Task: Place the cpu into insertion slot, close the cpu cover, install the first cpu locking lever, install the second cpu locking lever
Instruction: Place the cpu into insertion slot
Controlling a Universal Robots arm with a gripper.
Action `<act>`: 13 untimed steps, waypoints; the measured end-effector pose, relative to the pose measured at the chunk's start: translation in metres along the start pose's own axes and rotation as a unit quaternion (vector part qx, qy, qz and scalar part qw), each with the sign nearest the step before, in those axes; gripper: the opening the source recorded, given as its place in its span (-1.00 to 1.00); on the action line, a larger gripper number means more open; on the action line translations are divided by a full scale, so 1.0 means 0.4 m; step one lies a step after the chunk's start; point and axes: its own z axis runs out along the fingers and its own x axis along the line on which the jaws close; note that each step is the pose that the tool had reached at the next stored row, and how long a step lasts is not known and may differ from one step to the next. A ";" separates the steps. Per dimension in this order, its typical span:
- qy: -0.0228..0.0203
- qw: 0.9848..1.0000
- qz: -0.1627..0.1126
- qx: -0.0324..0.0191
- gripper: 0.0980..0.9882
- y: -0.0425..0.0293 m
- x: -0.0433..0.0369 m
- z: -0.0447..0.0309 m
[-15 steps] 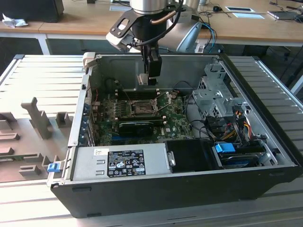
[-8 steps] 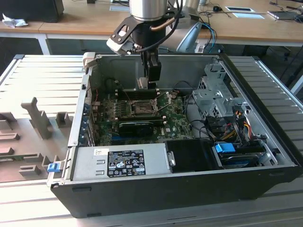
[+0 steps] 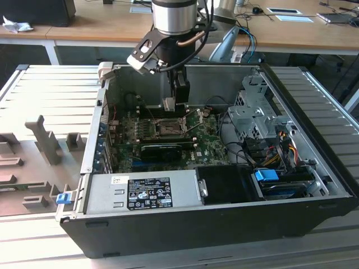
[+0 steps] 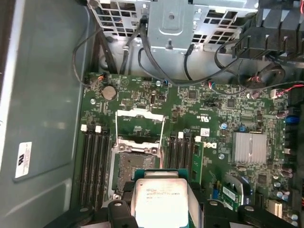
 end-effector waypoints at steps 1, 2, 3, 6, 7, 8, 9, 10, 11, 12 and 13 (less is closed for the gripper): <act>-0.001 1.000 0.010 0.000 -0.03 0.000 0.000 0.004; -0.002 1.000 0.016 0.000 -0.03 -0.001 0.000 0.008; -0.002 1.000 0.020 0.000 -0.03 -0.002 0.000 0.014; -0.002 1.000 0.020 0.000 -0.03 -0.004 0.001 0.029; -0.002 1.000 0.020 0.000 -0.03 -0.006 0.002 0.038; -0.002 1.000 0.020 0.000 -0.03 -0.007 0.003 0.045; -0.002 1.000 0.020 0.000 -0.03 -0.009 0.004 0.054; -0.002 1.000 0.020 0.000 -0.03 -0.010 0.005 0.059; -0.002 1.000 0.020 0.000 -0.03 -0.010 0.005 0.064; -0.002 1.000 0.020 0.000 -0.03 -0.011 0.006 0.071; -0.002 1.000 0.020 0.000 -0.03 -0.012 0.006 0.080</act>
